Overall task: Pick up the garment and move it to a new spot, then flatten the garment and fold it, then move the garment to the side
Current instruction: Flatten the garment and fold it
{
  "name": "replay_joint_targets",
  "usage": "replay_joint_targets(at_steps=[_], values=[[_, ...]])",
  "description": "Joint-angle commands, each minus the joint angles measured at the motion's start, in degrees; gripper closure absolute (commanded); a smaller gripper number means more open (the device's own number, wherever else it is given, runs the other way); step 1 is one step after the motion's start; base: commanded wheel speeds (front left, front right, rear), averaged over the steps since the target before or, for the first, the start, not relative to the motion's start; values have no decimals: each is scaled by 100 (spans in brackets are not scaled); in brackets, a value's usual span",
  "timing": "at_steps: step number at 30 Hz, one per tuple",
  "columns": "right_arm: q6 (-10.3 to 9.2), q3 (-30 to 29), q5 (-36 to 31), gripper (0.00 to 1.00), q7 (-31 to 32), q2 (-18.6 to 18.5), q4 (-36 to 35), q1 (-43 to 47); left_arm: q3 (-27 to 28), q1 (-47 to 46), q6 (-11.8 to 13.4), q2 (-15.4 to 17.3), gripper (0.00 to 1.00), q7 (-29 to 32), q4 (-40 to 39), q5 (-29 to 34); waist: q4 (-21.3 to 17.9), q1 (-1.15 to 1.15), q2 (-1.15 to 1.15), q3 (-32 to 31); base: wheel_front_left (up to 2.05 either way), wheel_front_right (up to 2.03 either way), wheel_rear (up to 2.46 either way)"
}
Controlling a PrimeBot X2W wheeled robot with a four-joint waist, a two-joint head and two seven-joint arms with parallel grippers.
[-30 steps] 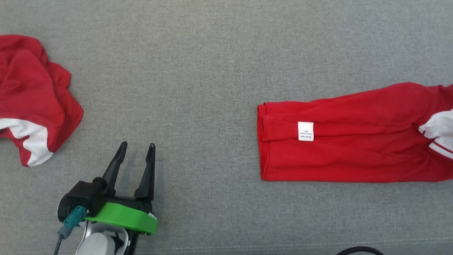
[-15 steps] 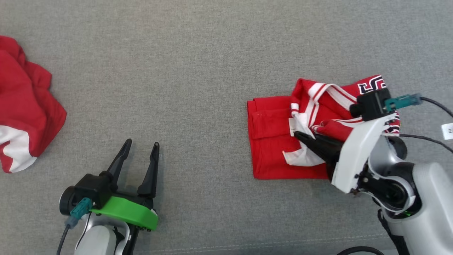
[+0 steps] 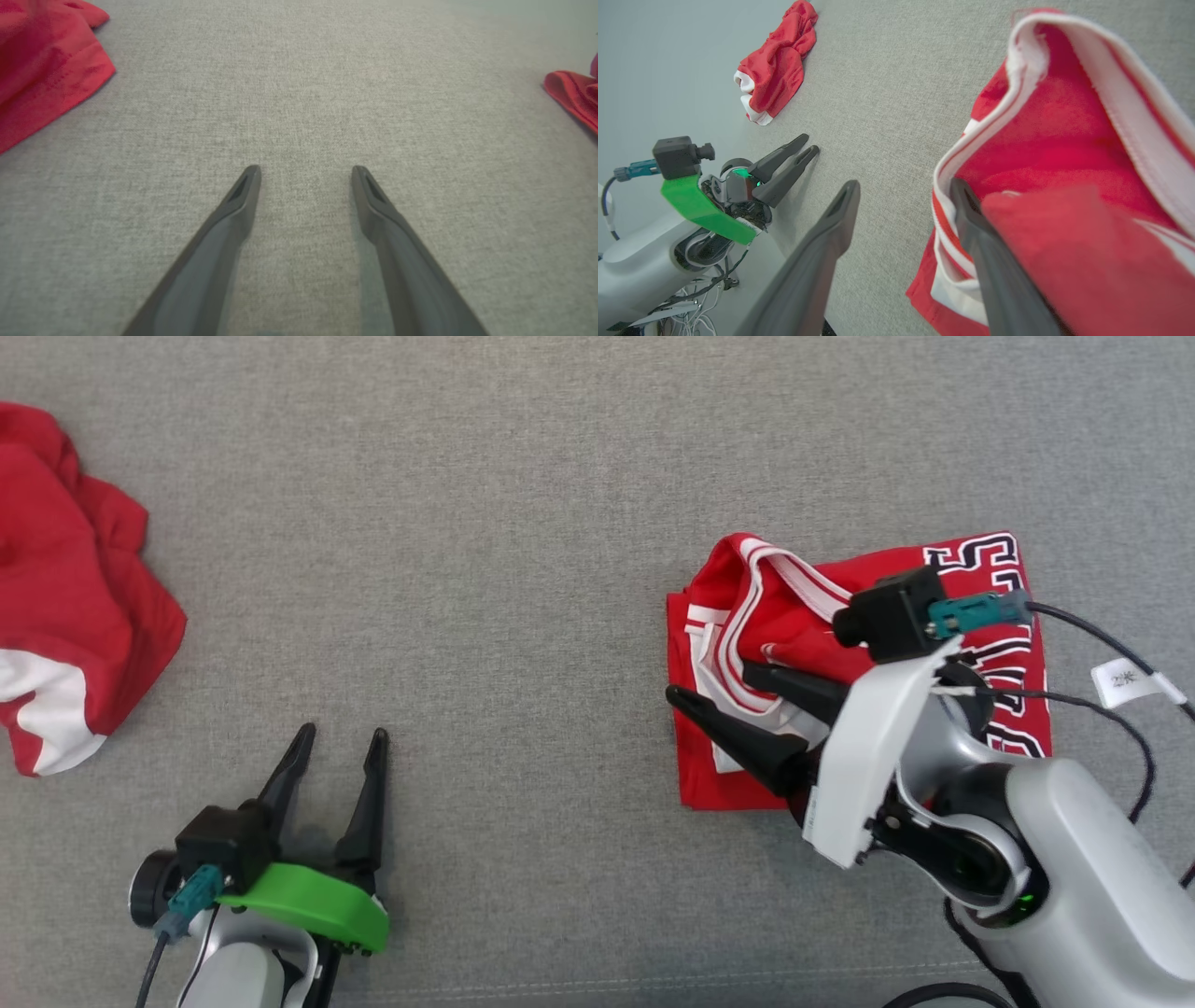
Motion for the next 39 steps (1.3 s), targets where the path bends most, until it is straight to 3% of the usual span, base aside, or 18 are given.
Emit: replay_joint_targets(at_steps=[1, 3, 6, 7, 8, 11, 15, 16, 21, 23, 26, 30, 39], values=[[2, -7, 116, 0, -69, -202, -344, 133, 87, 172, -8, 58, 0, 12, 52, 29, -201, 0, 0, -180, 0, 0, 0], [2, -133, 243, 0, -146, -427, -965, 258, 250, 289, -7, 113, 0, 13, 64, 33, -328, 0, 0, -259, 0, 0, 0], [2, -804, 212, 0, -486, -683, -1746, 422, 481, 379, -2, 135, 0, 12, -13, 50, -511, 0, 0, -307, 0, 0, 0], [1, -1106, 145, 67, -656, -666, -1856, 515, 539, 397, -2, 123, 0, 12, -45, 52, -560, 0, 0, -314, 0, 0, 0], [4, -1278, 125, 100, -792, -649, -1913, 600, 583, 409, -2, 100, 0, 11, -64, 54, -602, 0, 0, -322, 0, 0, 0], [2, -1796, -231, 100, -1471, -651, -1809, 674, 547, 393, -2, 79, 0, 10, -115, 84, -682, 0, 0, -300, 0, 0, 0], [2, -1681, -1065, 100, -2719, -643, -917, 863, 396, 251, -2, 106, 0, 10, -130, 75, -717, 0, 0, -257, 0, 0, 0], [2, -1681, -1065, 100, -2719, -643, -917, 863, 396, 251, -2, 106, 0, 10, -130, 75, -717, 0, 0, -257, 0, 0, 0], [2, -1346, -2116, 100, -4611, -410, 1105, 675, 252, 86, -2, 109, 0, 10, -96, 49, -648, 0, 0, -164, 0, 0, 0], [-2, -1228, -2493, 100, -5086, -216, 1999, 459, 242, 86, -2, 113, 0, 10, -70, 26, -637, 0, 0, -136, 0, 0, 0], [-4, -1219, -2845, 100, -5246, 141, 2939, 80, 241, 102, -2, 139, 0, 12, -48, 12, -624, 0, 0, -106, 0, 0, 0], [-3, -1215, -3175, 100, -5246, 484, 3160, -99, 269, 68, -3, 173, 0, 12, -47, 22, -542, 0, 0, -86, 0, 0, 0], [-3, -449, -3536, 100, -5248, 354, 2923, 125, 432, -36, -3, 120, 0, 11, 117, -180, -321, 0, 0, -159, 0, 0, 0]])
